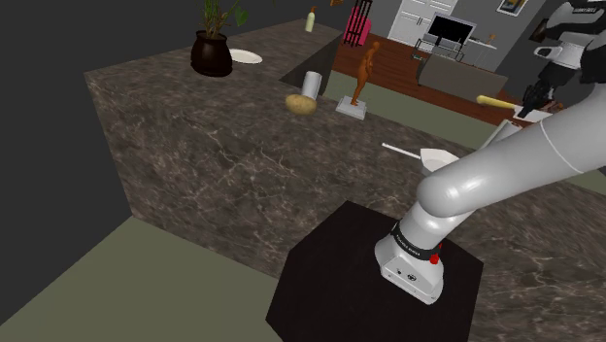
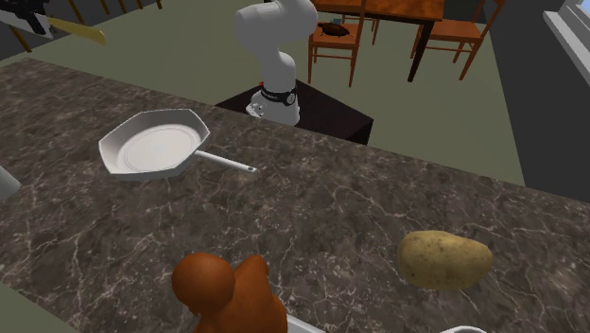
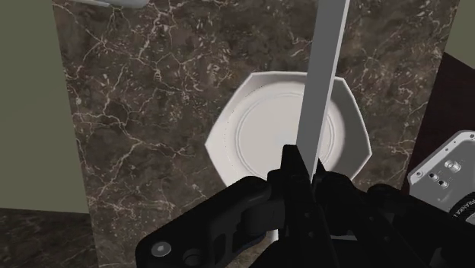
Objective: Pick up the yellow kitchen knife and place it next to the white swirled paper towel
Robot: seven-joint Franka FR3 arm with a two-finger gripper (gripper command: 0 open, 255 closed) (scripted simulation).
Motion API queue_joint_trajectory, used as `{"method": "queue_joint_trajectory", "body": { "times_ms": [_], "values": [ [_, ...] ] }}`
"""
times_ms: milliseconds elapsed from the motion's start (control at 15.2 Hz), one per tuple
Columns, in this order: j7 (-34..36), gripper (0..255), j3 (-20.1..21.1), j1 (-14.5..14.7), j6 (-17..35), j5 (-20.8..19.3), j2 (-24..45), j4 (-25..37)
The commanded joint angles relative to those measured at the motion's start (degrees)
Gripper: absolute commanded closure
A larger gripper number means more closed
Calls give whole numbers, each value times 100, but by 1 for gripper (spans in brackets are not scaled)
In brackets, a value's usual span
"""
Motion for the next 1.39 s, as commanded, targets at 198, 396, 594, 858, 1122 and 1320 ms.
{"method": "queue_joint_trajectory", "body": {
  "times_ms": [198, 396, 594, 858, 1122, 1320],
  "values": [
    [-838, 255, -1320, 621, 9, 134, 322, 627],
    [-868, 255, -1458, 681, 144, 87, 287, 527],
    [-821, 255, -1436, 608, 362, 34, 238, 273],
    [-766, 255, -1457, 555, 650, -32, 188, -44],
    [-717, 255, -1531, 549, 938, -95, 152, -336],
    [-683, 255, -1619, 573, 1154, -141, 133, -540]
  ]
}}
